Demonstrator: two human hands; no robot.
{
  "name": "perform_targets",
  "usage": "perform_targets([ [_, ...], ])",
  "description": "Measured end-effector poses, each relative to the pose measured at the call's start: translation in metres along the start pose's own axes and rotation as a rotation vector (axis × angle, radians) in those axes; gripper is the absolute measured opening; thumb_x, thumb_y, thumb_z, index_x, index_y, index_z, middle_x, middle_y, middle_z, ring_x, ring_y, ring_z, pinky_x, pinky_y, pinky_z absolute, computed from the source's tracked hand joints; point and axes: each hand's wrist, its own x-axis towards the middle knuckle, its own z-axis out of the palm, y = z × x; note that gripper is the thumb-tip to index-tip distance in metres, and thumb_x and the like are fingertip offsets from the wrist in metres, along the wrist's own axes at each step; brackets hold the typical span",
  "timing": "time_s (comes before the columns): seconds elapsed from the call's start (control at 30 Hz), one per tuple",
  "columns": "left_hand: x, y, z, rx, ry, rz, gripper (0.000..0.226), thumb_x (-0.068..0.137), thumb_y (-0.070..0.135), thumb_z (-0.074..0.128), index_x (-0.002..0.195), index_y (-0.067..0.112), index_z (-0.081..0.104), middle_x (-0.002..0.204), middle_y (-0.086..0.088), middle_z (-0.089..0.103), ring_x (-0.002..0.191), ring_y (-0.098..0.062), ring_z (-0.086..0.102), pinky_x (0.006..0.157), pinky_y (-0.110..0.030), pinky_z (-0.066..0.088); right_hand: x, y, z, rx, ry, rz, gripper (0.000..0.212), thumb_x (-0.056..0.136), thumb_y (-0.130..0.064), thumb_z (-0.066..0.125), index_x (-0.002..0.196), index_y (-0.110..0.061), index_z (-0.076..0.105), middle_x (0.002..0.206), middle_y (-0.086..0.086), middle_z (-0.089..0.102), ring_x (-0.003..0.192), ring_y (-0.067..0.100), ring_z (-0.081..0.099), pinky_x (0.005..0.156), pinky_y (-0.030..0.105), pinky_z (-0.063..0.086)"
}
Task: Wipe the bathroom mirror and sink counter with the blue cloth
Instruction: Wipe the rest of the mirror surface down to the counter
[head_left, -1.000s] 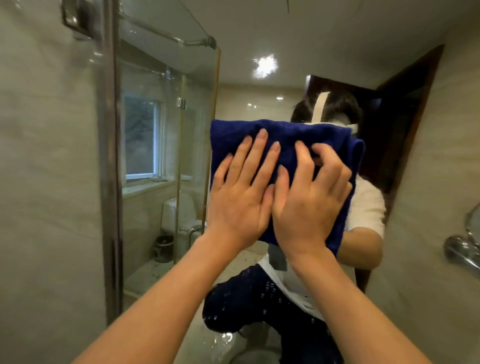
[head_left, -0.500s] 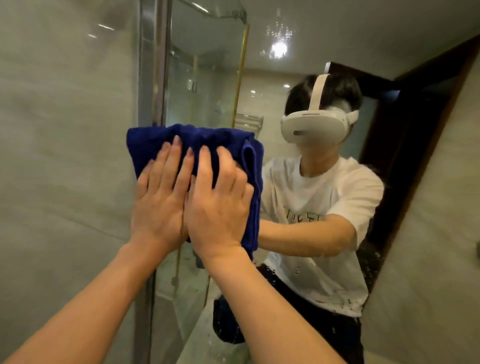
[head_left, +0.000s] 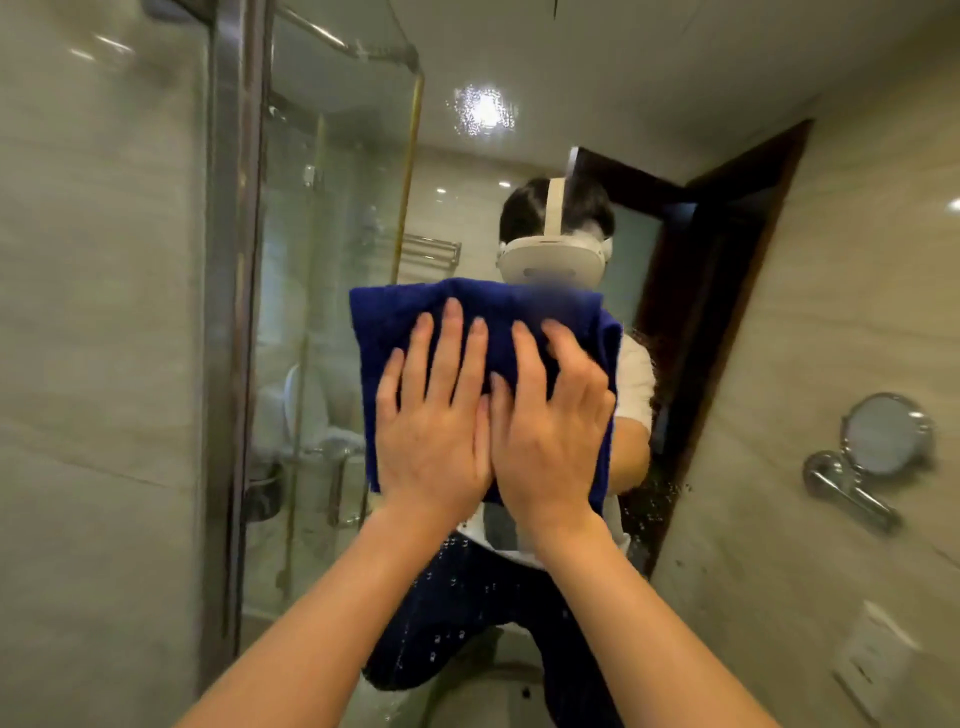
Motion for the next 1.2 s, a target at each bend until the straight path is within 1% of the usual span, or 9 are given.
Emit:
perform_targets([
  [0.1,0.01,0.038,0.0,-0.073,-0.015,0.073,0.052,0.107,0.033,0.021,0.154,0.014,0.027,0.162,-0.009,0.022,0.151,-0.026,0.019,0.121,-0.044,0.02,0.002,0.034,-0.021,-0.045,0.034,0.064,0.039,0.099,-0.026,0.046,0.134,-0.008,0.05,0.137,0.011,0.037,0.119,0.03,0.043,0.095,0.043,0.037],
  [0.23,0.012,0.015,0.001,-0.076,-0.034,0.124,0.054,0.104,0.031,0.033,0.155,0.015,0.025,0.163,-0.009,0.02,0.152,-0.023,0.017,0.122,-0.043,0.018,0.008,0.02,-0.013,-0.095,0.043,0.068,0.038,0.099,-0.022,0.049,0.134,-0.005,0.054,0.136,0.016,0.044,0.118,0.032,0.045,0.092,0.044,0.039],
  [0.33,0.021,-0.02,0.0,-0.01,0.0,-0.011,0.058,0.104,0.03,0.033,0.156,0.014,0.016,0.164,-0.01,0.013,0.152,-0.024,0.012,0.123,-0.042,0.012,0.03,-0.011,0.008,-0.046,0.013,-0.057,0.038,0.097,-0.019,0.056,0.133,-0.007,0.054,0.131,0.018,0.053,0.112,0.032,0.052,0.087,0.043,0.046],
  [0.43,0.033,-0.052,-0.004,0.021,-0.001,-0.129,0.064,0.103,0.029,0.038,0.157,0.015,0.007,0.165,-0.01,0.006,0.153,-0.022,0.004,0.124,-0.042,0.007,0.058,-0.04,0.025,-0.039,-0.021,-0.202,0.039,0.095,-0.019,0.059,0.132,-0.008,0.057,0.13,0.016,0.055,0.11,0.03,0.05,0.082,0.04,0.045],
  [0.57,0.063,-0.066,-0.009,0.057,0.015,-0.156,0.069,0.103,0.029,0.042,0.158,0.014,0.004,0.166,-0.009,0.002,0.153,-0.022,0.002,0.124,-0.041,0.004,0.092,-0.05,0.032,-0.032,-0.033,-0.27,0.041,0.095,-0.018,0.054,0.133,-0.007,0.054,0.132,0.017,0.054,0.109,0.032,0.05,0.081,0.042,0.043],
  [0.67,0.104,-0.06,-0.012,0.065,0.061,-0.177,0.062,0.104,0.031,0.033,0.158,0.015,0.007,0.166,-0.008,0.007,0.153,-0.023,0.006,0.123,-0.041,0.006,0.135,-0.046,0.031,-0.057,0.002,-0.292,0.038,0.094,-0.018,0.055,0.131,-0.009,0.055,0.131,0.015,0.055,0.108,0.031,0.051,0.08,0.04,0.04],
  [0.8,0.147,-0.034,-0.015,0.049,0.117,-0.15,0.057,0.105,0.032,0.026,0.158,0.016,0.012,0.166,-0.005,0.011,0.153,-0.022,0.009,0.123,-0.04,0.007,0.174,-0.022,0.019,-0.083,0.067,-0.241,0.036,0.095,-0.021,0.058,0.129,-0.011,0.06,0.128,0.013,0.058,0.108,0.03,0.054,0.08,0.039,0.042],
  [1.0,0.124,0.026,-0.007,-0.029,0.132,0.041,0.055,0.103,0.028,0.031,0.156,0.014,0.025,0.164,-0.008,0.02,0.152,-0.024,0.016,0.122,-0.042,0.016,0.128,0.031,-0.012,-0.101,0.127,-0.045,0.038,0.1,-0.025,0.049,0.136,-0.013,0.055,0.133,0.012,0.056,0.117,0.028,0.052,0.088,0.039,0.044],
  [1.2,0.0,0.056,0.009,-0.022,-0.034,0.101,0.059,0.099,0.03,0.035,0.156,0.015,0.024,0.164,-0.007,0.017,0.152,-0.025,0.015,0.122,-0.041,0.012,-0.007,0.059,-0.032,-0.099,0.059,0.033,0.041,0.098,-0.023,0.053,0.137,-0.012,0.051,0.134,0.014,0.05,0.113,0.029,0.05,0.09,0.042,0.041],
])
